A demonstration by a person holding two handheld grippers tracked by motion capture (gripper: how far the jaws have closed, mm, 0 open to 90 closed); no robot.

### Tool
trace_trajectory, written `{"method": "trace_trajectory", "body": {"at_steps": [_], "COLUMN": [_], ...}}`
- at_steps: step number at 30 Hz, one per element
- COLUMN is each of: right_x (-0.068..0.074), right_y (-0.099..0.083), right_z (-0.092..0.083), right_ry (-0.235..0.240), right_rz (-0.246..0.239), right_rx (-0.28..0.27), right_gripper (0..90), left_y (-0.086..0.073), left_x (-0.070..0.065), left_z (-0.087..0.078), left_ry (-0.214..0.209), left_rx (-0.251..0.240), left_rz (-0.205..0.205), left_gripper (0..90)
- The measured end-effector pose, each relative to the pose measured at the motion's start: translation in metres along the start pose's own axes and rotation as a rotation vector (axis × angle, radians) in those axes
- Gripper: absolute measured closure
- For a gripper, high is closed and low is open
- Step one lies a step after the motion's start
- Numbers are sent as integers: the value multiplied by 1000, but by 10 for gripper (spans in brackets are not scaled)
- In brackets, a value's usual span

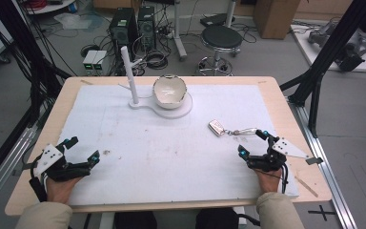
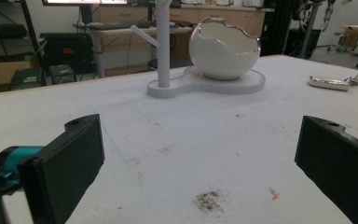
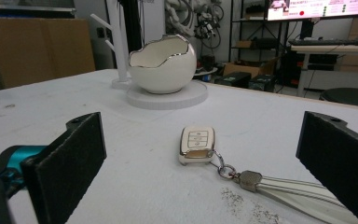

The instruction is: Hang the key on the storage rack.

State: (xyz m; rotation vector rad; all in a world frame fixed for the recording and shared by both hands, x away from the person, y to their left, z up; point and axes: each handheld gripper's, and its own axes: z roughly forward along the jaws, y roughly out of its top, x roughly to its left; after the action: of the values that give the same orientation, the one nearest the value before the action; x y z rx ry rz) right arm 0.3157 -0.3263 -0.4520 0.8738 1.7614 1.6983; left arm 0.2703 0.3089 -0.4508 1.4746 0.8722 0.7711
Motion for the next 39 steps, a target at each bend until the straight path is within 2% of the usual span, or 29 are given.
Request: {"method": "trace_trajectory", "body": {"at_steps": [16, 22, 23, 26, 28, 32, 34, 35, 37, 38, 39], "right_x": [-1, -6, -7, -11, -15, -24, -26, -33, -38, -42, -42], "right_y": [0, 2, 4, 14, 24, 45, 50, 64, 75, 85, 85], "right_z": [0, -1, 0, 0, 0, 0, 0, 1, 2, 3, 3], "right_ry": [14, 22, 21, 23, 24, 34, 37, 45, 61, 76, 76], "right_rz": [0, 58, 52, 45, 48, 18, 14, 2, 2, -18, -18], "right_rx": [-5, -8, -5, -21, -1, 19, 29, 62, 84, 111, 111], "right_gripper": [5, 5, 5, 5, 5, 5, 5, 5, 5, 5, 5], "left_y": [0, 0, 0, 0, 0, 0, 0, 0, 0, 0, 0], "left_x": [-1, -1, -1, -1, -1, -1, -1, -1, 0, 0, 0], "left_z": [-1, -1, -1, -1, 0, 0, 0, 0, 1, 1, 1], "left_ry": [3, 4, 6, 5, 9, 7, 8, 10, 8, 8, 6], "left_rx": [-10, -8, -9, -7, -9, -3, -3, -1, 2, 2, 3], "left_rz": [6, 6, 5, 5, 4, 3, 2, 1, -7, -7, -7], "left_gripper": [18, 17, 18, 17, 17, 17, 17, 17, 17, 17, 17]}}
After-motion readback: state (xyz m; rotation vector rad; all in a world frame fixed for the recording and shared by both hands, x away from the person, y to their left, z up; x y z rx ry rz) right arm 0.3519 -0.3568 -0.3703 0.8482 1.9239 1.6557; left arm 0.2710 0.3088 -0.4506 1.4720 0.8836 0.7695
